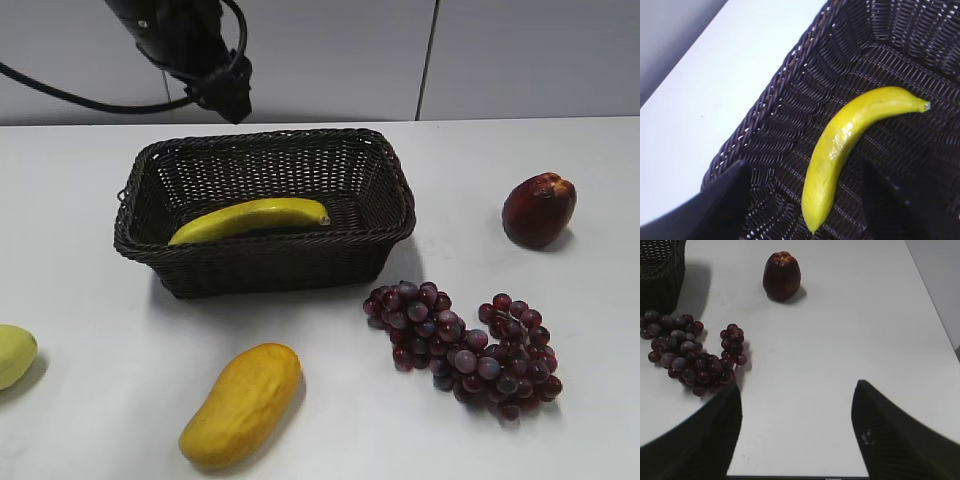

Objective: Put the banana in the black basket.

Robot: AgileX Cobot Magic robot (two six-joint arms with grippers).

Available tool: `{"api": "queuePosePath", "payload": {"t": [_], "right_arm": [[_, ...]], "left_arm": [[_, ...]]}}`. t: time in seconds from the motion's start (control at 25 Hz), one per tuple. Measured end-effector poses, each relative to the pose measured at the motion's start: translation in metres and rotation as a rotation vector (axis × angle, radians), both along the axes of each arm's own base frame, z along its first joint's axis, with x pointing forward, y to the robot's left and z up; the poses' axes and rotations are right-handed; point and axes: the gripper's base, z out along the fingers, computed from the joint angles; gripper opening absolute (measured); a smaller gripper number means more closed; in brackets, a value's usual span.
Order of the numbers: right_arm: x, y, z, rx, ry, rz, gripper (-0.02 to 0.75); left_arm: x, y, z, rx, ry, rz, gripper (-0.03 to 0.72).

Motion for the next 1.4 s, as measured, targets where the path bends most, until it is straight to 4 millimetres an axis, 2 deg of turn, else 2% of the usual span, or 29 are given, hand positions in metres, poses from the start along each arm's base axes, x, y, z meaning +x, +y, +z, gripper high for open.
{"api": "queuePosePath", "payload": {"t": [0.16,0.36,0.6,0.8,1.04,1.28,1.4], "right_arm": [[0.0,0.0,0.0,0.0,0.0,0.0,0.55],[0.0,0.0,0.0,0.0,0.0,0.0,0.55],[0.0,0.0,0.0,0.0,0.0,0.0,0.55],[0.0,0.0,0.0,0.0,0.0,0.0,0.55],[0.0,0.0,0.0,0.0,0.0,0.0,0.55],[0.0,0.0,0.0,0.0,0.0,0.0,0.55],[0.0,0.0,0.0,0.0,0.0,0.0,0.55]], "left_arm": [[-0.014,0.021,0.033,-0.024,-0.003,0.105,0.66],[-0.023,0.066,0.061,-0.047,0.027,0.274,0.629],[-0.017,0.127,0.067,-0.078,0.086,0.512,0.616],[-0.029,0.164,0.058,-0.113,0.147,0.638,0.599],[-0.07,0.179,0.039,-0.088,0.225,0.679,0.594],[-0.128,0.184,0.021,-0.085,0.285,0.689,0.594],[-0.163,0.186,0.014,-0.099,0.287,0.691,0.594]]}}
